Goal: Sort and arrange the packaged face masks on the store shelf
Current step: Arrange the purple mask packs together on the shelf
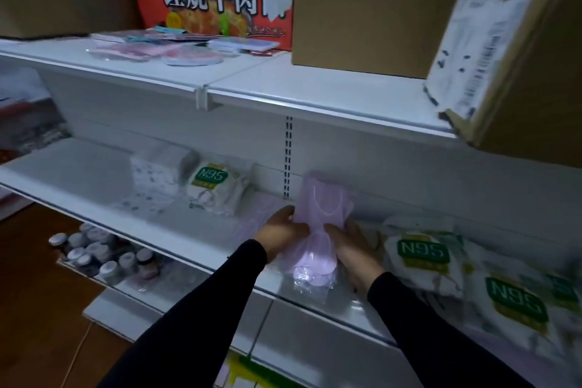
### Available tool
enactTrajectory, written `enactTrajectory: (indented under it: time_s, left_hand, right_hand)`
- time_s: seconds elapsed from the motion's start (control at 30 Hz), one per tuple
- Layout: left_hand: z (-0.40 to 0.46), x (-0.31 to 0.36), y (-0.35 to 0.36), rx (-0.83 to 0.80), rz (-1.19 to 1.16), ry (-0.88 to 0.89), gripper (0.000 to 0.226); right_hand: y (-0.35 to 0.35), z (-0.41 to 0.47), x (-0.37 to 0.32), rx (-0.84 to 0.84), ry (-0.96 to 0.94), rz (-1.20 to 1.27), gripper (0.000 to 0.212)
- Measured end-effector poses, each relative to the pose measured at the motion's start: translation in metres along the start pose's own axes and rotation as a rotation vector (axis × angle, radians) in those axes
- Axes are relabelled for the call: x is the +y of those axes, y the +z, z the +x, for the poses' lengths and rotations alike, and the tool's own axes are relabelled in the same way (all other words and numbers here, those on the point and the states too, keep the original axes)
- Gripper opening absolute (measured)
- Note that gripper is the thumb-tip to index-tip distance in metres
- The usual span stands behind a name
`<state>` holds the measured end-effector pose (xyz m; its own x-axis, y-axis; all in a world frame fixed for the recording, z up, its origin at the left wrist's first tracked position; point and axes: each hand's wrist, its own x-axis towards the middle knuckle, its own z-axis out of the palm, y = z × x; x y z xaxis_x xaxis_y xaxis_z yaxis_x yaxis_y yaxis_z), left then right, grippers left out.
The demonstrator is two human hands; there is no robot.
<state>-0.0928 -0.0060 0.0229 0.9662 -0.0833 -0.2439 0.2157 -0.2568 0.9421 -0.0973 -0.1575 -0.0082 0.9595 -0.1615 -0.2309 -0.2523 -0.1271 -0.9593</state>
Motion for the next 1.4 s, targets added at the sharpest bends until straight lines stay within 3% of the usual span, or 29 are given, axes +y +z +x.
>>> enactTrajectory:
  time_s: [0.1, 0.2, 0.43, 0.53, 0.6, 0.67, 0.73, 0.87, 0.97, 1.07, 1.13, 1.4]
  left_hand:
    - [0.026, -0.02, -0.047, 0.063, 0.083, -0.007, 0.048]
    - [0.043, -0.032, -0.078, 0.077, 0.254, -0.015, 0.056]
    - [0.08, -0.048, -0.098, 0.119, 0.578, 0.023, 0.04]
    - [0.09, -0.066, -0.097, 0.064, 0.684, -0.018, 0.061]
    - [0.091, -0.079, -0.096, 0.029, 0.805, -0.075, 0.073]
    - [0.088, -0.089, -0.092, 0.041, 0.871, -0.072, 0.069]
    - [0.083, -0.092, -0.088, 0.084, 0.889, -0.022, 0.059]
    - [0.077, -0.093, -0.086, 0.132, 0.911, -0.001, 0.058]
    - [0.076, -0.094, -0.091, 0.062, 0.899, -0.08, 0.075]
    - [0.074, -0.095, -0.091, -0.061, 0.941, -0.141, 0.107]
    - [0.072, -0.098, -0.086, -0.088, 0.968, -0.122, 0.114]
    - [0.079, -0.103, -0.092, -0.053, 0.893, -0.047, 0.097]
  right_hand:
    - [0.044, 0.01, -0.002, -0.09, 0.047, -0.081, 0.007]
    - [0.082, 0.025, 0.003, -0.112, 0.022, -0.162, 0.016]
    - [0.127, 0.052, 0.004, -0.037, 0.055, -0.305, 0.014]
    - [0.137, 0.061, 0.01, -0.019, 0.089, -0.353, 0.011]
    - [0.144, 0.065, 0.016, -0.048, 0.096, -0.456, 0.018]
    - [0.151, 0.067, 0.019, -0.047, 0.097, -0.529, 0.035]
    - [0.154, 0.069, 0.021, -0.028, 0.08, -0.598, 0.044]
    - [0.154, 0.074, 0.022, -0.012, 0.086, -0.678, 0.039]
    - [0.153, 0.077, 0.021, -0.019, 0.11, -0.673, 0.034]
    - [0.153, 0.08, 0.02, -0.045, 0.128, -0.649, 0.035]
    - [0.155, 0.082, 0.02, -0.043, 0.142, -0.615, 0.037]
    - [0.155, 0.085, 0.023, -0.075, 0.148, -0.543, 0.044]
